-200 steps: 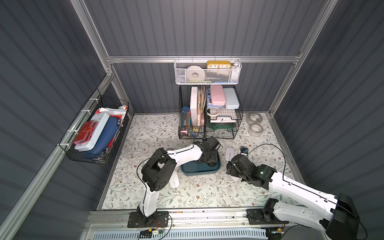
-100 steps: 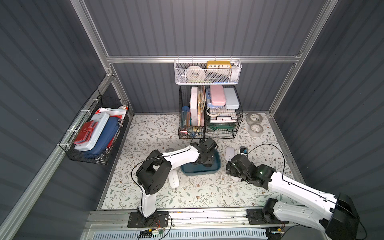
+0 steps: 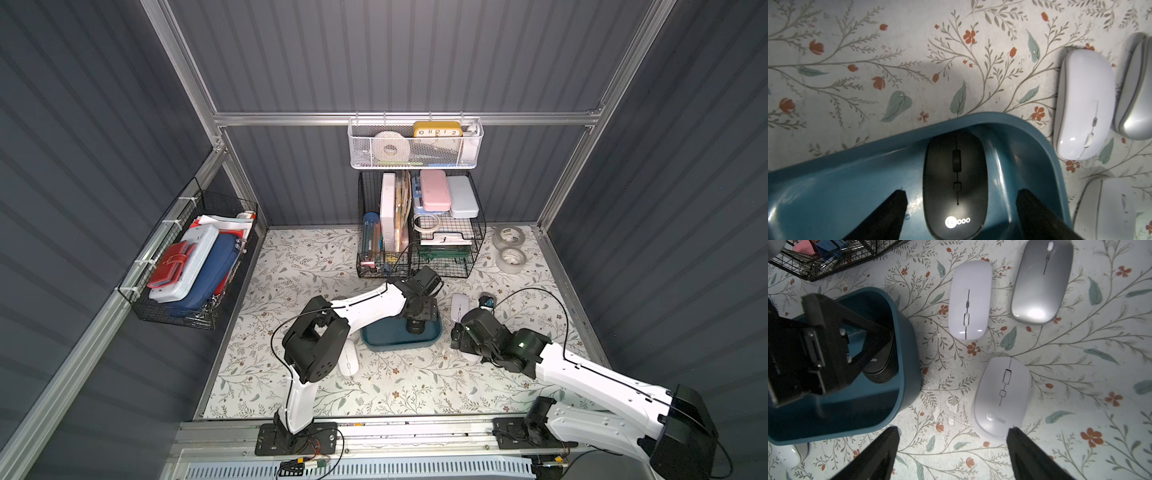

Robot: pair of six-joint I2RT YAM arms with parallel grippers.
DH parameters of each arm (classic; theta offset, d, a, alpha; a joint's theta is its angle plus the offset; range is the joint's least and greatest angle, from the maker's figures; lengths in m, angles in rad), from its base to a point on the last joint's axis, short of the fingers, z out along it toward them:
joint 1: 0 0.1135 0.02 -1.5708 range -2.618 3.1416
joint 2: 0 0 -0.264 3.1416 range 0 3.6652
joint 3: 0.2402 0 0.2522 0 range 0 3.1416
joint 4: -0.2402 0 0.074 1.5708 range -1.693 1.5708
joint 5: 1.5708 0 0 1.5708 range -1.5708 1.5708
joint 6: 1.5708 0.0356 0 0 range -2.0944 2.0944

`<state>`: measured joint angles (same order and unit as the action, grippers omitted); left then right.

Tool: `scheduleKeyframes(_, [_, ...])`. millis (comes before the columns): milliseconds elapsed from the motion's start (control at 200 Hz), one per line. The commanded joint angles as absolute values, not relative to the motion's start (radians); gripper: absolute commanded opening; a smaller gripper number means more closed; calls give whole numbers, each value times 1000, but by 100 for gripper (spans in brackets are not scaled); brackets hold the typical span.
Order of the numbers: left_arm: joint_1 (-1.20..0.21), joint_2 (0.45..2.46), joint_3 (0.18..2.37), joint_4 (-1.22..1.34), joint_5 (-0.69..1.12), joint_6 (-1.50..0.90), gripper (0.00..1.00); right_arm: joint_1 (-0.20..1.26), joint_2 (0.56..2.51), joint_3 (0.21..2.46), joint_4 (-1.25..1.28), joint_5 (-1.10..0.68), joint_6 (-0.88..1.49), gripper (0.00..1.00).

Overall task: Take out the mouse from the storage box
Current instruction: Pick up the mouse from the storage box.

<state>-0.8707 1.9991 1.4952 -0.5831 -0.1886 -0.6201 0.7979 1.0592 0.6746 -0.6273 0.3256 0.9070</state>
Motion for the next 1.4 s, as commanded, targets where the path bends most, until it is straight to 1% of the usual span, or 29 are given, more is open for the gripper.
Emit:
scheduleKeyframes(0, [-873, 2033, 1522, -640, -203, -597, 85, 802, 1068, 671, -617, 332, 914, 87])
scheduleKeyframes(225, [-873, 2072, 1540, -629, -131, -576, 84, 801, 1075, 674, -617, 331, 914, 87])
scheduleKeyframes(480, [-874, 2106, 1554, -649, -123, -579, 83, 802, 1086, 683, -610, 332, 907, 87])
scheduleKeyframes(690, [-873, 2114, 1559, -649, -130, -577, 76, 802, 1095, 691, -612, 332, 903, 87])
scheduleKeyframes(921, [-873, 2085, 1546, -637, -150, -577, 62, 802, 1094, 691, -613, 333, 905, 87])
scheduleKeyframes(1191, [-874, 2008, 1510, -630, -211, -580, 60, 802, 1090, 684, -615, 333, 908, 87])
scheduleKeyframes(1396, [-873, 1952, 1484, -621, -195, -582, 60, 802, 1092, 684, -614, 326, 911, 87])
